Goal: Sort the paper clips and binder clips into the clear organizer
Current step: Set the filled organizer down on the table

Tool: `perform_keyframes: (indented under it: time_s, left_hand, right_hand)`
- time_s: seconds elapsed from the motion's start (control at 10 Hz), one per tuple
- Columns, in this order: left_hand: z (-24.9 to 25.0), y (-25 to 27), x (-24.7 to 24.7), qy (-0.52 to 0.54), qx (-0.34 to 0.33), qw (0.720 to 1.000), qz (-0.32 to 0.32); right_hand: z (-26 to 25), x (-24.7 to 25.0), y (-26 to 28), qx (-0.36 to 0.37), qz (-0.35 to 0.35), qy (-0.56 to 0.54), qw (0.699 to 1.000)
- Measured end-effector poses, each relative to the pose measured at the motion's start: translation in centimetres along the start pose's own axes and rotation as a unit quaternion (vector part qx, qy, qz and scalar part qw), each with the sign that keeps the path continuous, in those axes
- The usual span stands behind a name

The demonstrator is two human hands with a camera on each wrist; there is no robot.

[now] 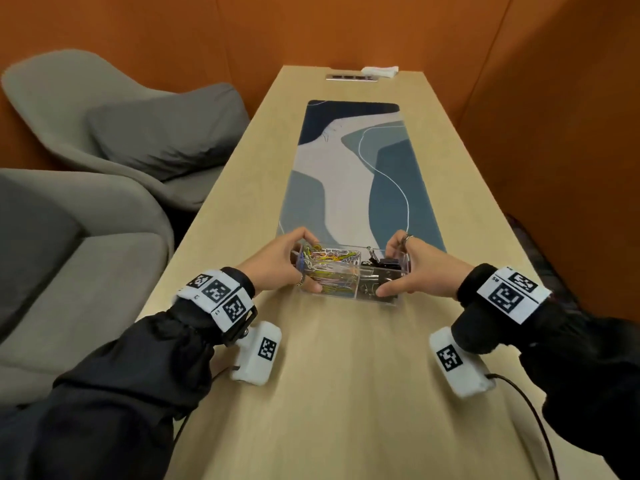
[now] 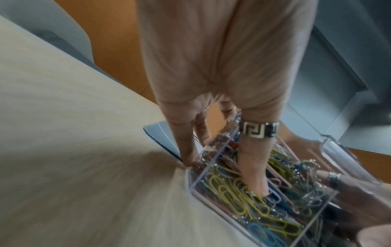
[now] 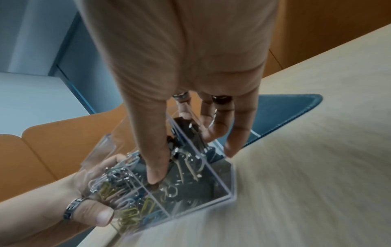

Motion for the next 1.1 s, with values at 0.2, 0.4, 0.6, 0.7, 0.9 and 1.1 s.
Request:
perform_keyframes:
  time_s: [0.2,0.4,0.6,0.7,0.9,1.1]
  left_hand:
    - [0.7,0.1,0.3,-0.013,0.022,1.0,-0.017]
    - [0.7,0.0,1.1,-0.047,0.046,0.998,-0.025]
    - [0.4,-0.2,1.2,-0.006,0.056,0.998,0.018]
    - [0.3,-0.2,1.3,0.005,0.063,0.997,0.033]
    - [0.3,-0.6,1.9,-0.018,0.079,0.996,-0.024]
    - [2.8,-0.8,3.7,-0.078,0.129,0.986,-0.067]
  right_hand:
    - [-0.2,0.3,0.0,-0.021,-0.015,0.033,0.999]
    - [0.3,1.0,0.1,-0.05,-0.004,-0.004,0.999]
    - [0.0,1.1,0.4,-0.082,0.017,-0.03,0.996]
    - [-0.4,1.1,0.8,-0.097,-0.002,-0.035,0.995]
    - [-1.0,1.8,1.0,-0.12,-0.047,-0.013,0.992]
    - [-2.7,5.0,1.8,-0.132,-0.076,0.017,0.988]
Point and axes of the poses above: each hand's wrist, its own y-axis away from the middle knuckle, its own x-axis out of the back of the hand, z = x × y, the point moved 2 cm from there along -y, towards the middle knuckle, and after that the axes turned 5 degrees about y, right-handed, at the moved point
